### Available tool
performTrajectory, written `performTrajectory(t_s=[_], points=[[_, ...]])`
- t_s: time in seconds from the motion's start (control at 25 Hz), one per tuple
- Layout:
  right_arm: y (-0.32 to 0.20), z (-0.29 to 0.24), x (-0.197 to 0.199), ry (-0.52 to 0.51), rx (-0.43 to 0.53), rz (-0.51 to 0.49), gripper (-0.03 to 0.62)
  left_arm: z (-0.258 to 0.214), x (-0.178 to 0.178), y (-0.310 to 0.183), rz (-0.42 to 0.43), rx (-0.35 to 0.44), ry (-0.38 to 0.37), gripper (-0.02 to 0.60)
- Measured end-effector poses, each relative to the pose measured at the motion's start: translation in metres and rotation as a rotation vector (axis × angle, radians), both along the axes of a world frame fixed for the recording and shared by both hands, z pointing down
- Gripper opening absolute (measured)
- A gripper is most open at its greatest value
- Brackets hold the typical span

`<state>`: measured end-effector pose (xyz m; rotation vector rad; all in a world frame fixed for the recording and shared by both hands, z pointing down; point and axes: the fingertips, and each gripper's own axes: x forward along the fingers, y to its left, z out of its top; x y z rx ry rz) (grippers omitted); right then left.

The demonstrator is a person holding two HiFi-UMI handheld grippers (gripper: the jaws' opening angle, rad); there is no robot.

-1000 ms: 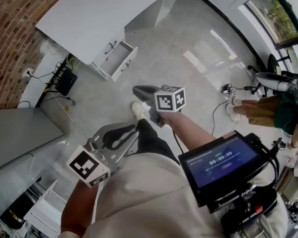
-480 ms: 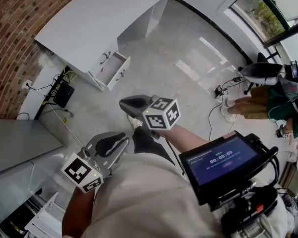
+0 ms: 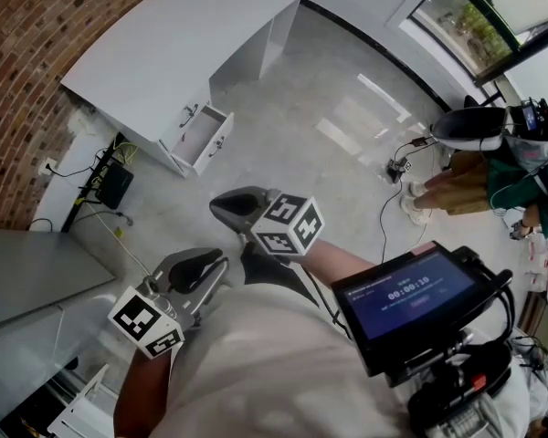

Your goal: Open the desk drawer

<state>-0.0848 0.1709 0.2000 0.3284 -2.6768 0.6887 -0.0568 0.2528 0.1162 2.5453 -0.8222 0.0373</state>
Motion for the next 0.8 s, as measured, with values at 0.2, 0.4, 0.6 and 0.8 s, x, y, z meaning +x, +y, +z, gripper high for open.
performTrajectory(t_s=[0.2,0.4,0.6,0.8], points=[[0.005,0.001,-0.001,0.01,0.011,-0.011,0.003,0.002,0.0,0.002,0.004,-0.01,0.012,0.054],[0.01,0.007,0.004,0.024,0.013,-0.013,0.003,0.005,0.003,0.004,0.001,-0.022,0.015,0.054],[-0.008,0.022,0.001,0.047,-0.007,-0.006,0.003,0.014,-0.003,-0.015,0.001,-0.051,0.028,0.054],[-0.055,0.05,-0.002,0.065,-0.028,0.005,0.003,0.036,-0.008,-0.062,0.008,-0.078,0.036,0.054]])
